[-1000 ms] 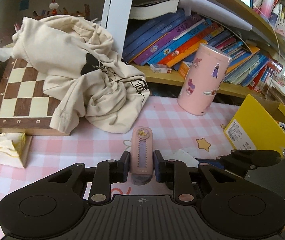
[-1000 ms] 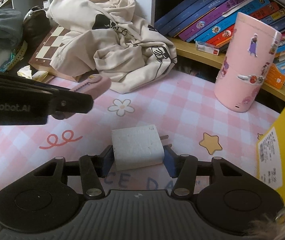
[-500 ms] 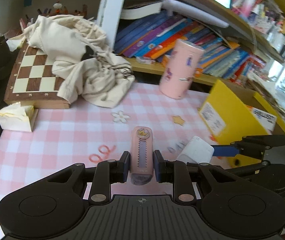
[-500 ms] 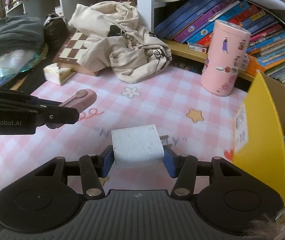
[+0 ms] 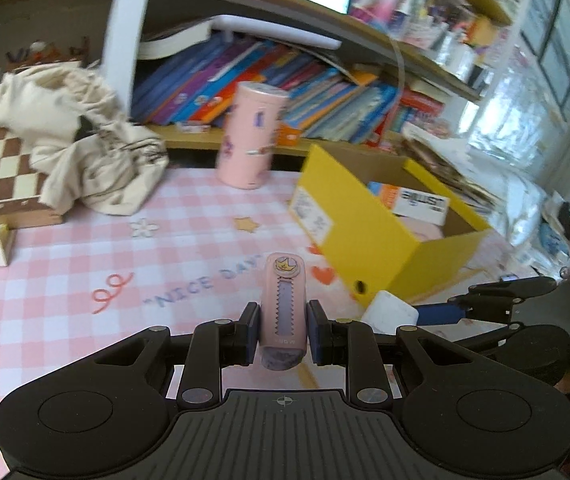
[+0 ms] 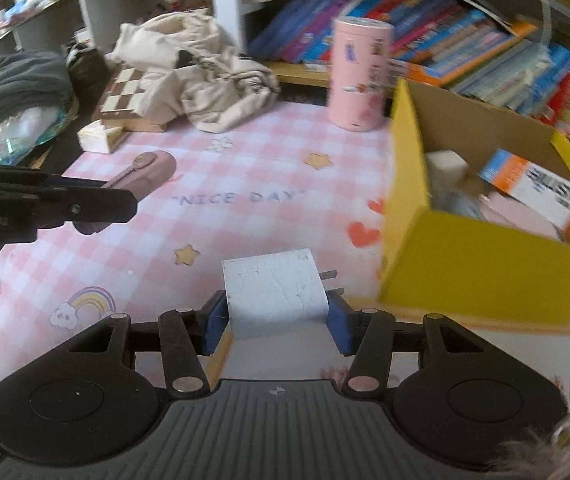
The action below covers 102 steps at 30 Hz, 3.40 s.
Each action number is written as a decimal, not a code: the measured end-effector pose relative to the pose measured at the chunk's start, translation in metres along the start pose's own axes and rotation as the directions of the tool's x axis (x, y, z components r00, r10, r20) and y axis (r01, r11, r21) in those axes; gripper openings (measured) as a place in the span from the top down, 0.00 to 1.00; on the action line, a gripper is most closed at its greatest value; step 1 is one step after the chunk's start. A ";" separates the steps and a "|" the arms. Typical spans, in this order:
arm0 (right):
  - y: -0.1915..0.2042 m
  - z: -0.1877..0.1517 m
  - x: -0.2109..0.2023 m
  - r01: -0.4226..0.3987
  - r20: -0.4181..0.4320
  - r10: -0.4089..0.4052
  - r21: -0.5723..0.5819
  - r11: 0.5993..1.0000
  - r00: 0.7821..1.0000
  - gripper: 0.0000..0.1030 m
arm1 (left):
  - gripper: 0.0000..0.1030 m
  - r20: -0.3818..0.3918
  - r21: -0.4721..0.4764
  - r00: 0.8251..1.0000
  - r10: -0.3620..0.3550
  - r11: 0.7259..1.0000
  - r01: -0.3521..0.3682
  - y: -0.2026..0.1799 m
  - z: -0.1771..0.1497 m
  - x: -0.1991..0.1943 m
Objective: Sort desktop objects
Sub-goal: 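Carry the pink stick in left gripper and white plug in right gripper to the yellow box, then lower the pink stick and white plug into the box and open both grippers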
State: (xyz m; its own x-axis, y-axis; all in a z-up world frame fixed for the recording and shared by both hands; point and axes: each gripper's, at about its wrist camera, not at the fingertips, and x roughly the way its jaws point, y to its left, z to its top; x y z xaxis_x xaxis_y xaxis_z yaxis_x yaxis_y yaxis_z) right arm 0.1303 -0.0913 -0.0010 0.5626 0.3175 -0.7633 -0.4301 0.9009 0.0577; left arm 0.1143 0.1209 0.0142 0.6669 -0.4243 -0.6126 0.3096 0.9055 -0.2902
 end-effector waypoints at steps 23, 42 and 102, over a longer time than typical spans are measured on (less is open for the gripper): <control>-0.106 -0.048 -0.059 0.109 -0.005 -0.109 0.140 0.984 0.994 0.52 | 0.78 -0.062 0.138 0.992 -0.107 0.984 0.115 -0.111 0.002 0.045; -0.206 -0.034 -0.102 0.038 0.121 -0.048 0.085 0.996 0.991 0.52 | 0.78 0.048 0.155 0.997 -0.067 0.986 0.059 -0.200 0.035 0.076; -0.240 0.138 0.085 -0.109 0.045 0.113 -0.072 0.991 0.993 0.25 | 0.32 -0.012 0.263 0.967 0.256 0.934 -0.244 -0.196 0.083 0.224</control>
State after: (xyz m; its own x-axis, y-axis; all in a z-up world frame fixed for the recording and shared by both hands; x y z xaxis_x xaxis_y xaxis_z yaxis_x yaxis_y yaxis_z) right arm 0.3791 -0.2399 0.0090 0.5421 0.4301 -0.7220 -0.5386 0.8373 0.0944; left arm 0.2589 -0.1512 -0.0052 0.7156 -0.1783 -0.6754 0.3043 0.9499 0.0717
